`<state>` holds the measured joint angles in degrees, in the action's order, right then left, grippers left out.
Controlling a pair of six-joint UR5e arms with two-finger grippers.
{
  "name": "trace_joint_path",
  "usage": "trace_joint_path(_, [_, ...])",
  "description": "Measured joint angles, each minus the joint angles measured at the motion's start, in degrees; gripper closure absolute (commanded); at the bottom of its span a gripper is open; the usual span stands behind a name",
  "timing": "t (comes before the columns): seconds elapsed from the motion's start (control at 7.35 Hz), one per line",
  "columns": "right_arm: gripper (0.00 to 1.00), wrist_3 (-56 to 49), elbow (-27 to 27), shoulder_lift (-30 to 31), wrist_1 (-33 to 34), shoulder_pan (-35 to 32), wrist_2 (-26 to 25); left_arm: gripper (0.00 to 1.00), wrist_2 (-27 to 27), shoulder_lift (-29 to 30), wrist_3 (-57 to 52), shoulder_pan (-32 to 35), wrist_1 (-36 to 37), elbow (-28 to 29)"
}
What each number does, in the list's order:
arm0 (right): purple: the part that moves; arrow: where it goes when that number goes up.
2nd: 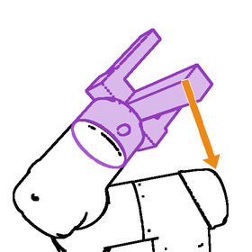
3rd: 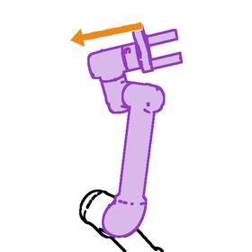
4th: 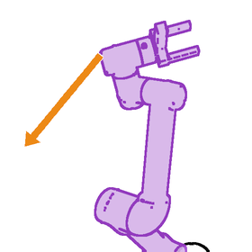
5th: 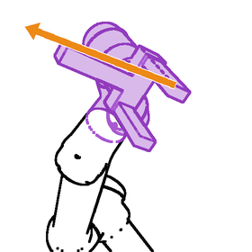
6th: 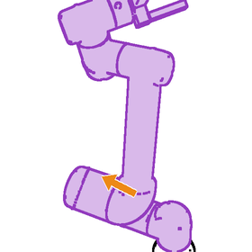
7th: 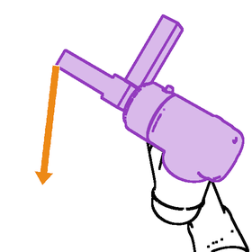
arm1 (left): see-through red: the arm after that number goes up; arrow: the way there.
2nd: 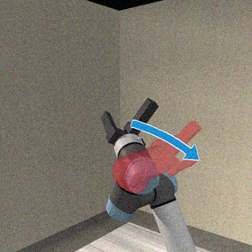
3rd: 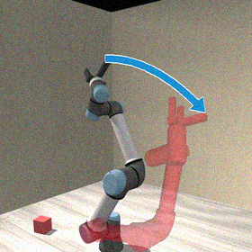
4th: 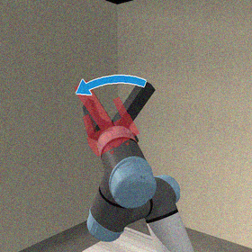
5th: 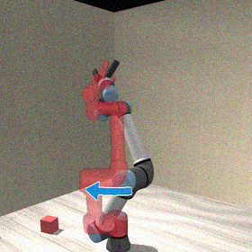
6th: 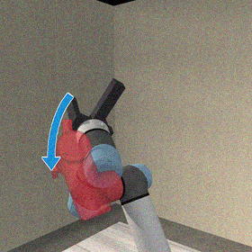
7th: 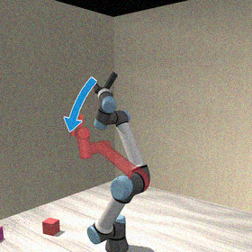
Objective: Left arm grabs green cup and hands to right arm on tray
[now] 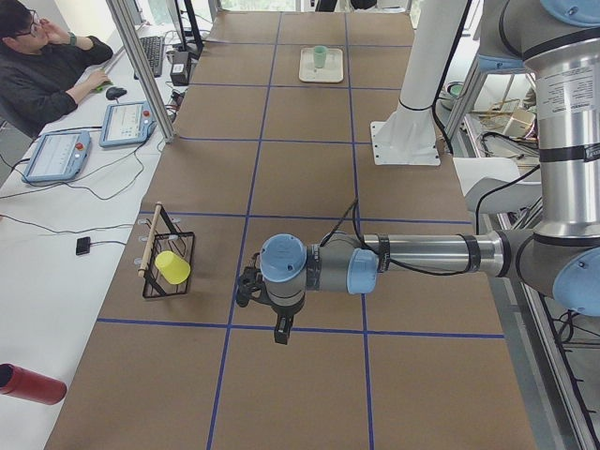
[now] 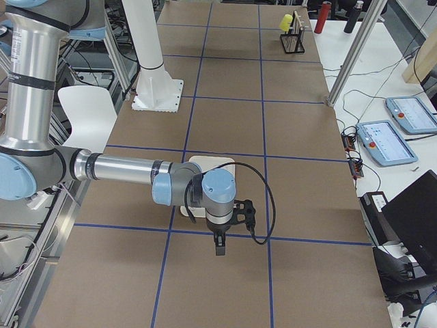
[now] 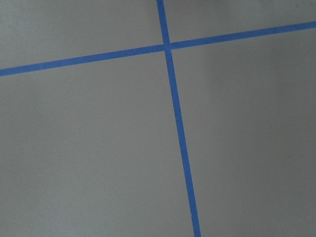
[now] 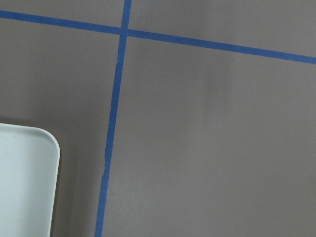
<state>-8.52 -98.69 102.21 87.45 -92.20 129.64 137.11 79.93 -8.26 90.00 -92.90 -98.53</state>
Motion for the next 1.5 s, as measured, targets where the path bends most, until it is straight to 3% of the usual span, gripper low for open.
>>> trace_joint_path(1.5, [0.00,-0.1,0.2,0.9,-0.1,0.0,-0.1,0.00,-0.1,0.0,0.0,-0.1,0.0,0.2])
